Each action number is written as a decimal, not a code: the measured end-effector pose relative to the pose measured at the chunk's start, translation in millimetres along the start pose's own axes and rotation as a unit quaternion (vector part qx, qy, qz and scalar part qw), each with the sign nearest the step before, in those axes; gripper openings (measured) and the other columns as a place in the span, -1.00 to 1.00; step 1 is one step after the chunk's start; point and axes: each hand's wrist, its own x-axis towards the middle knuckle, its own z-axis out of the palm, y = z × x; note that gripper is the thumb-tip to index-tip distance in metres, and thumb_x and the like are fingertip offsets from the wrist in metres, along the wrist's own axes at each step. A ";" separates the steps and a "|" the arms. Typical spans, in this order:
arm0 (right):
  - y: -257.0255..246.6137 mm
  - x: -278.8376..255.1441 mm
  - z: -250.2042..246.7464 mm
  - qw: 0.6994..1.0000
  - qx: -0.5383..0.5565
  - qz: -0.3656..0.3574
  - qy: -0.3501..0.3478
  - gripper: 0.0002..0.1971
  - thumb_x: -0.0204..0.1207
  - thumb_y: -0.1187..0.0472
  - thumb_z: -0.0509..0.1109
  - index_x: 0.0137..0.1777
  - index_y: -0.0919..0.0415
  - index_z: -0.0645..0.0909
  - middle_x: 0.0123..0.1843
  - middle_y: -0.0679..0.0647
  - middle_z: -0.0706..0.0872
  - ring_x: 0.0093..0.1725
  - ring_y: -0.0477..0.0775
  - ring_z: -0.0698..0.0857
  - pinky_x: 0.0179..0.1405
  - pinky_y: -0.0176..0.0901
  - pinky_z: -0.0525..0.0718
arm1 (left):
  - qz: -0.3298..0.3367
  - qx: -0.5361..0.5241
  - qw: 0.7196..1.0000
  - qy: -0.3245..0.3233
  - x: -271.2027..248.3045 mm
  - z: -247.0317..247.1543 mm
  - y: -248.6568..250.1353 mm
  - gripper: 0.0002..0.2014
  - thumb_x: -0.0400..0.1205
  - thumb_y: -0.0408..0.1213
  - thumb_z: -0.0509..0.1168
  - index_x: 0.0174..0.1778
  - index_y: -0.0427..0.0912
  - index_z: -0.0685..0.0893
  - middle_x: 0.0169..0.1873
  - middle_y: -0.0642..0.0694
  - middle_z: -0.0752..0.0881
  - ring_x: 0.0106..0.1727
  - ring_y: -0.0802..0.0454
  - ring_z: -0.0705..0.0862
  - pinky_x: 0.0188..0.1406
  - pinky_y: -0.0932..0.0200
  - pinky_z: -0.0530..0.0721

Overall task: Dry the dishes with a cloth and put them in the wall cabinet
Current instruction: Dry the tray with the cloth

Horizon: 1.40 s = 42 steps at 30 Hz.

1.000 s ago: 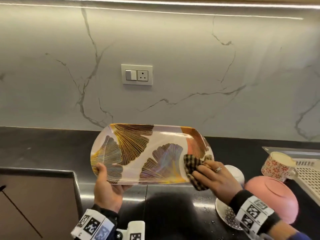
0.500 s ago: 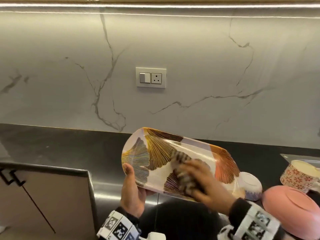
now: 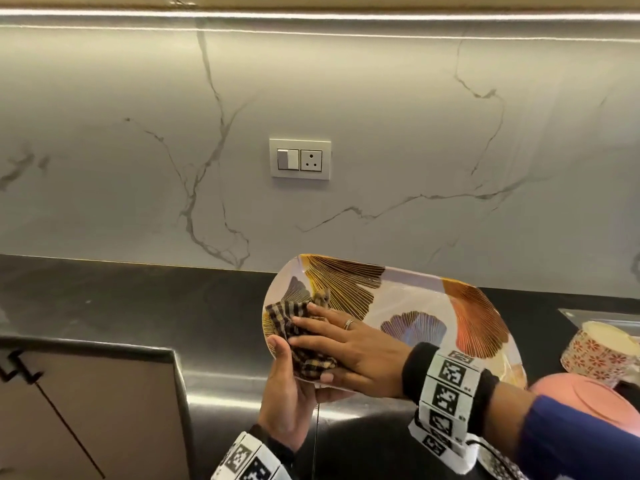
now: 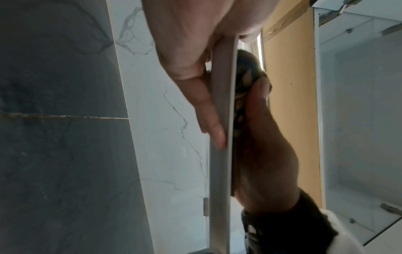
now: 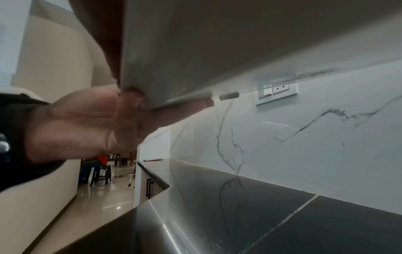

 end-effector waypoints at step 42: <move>15.8 -17.9 24.0 0.909 0.046 0.401 0.106 -0.14 0.39 -0.50 -0.37 0.48 0.09 -0.48 0.57 -0.02 -0.50 0.44 -0.04 -0.62 0.53 0.08 -0.51 | 0.058 -0.024 0.998 0.001 22.3 -18.2 -4.4 -0.09 0.05 0.36 0.53 0.33 0.10 0.52 0.13 -0.29 0.72 -0.05 -0.29 0.77 -0.40 -0.27 0.72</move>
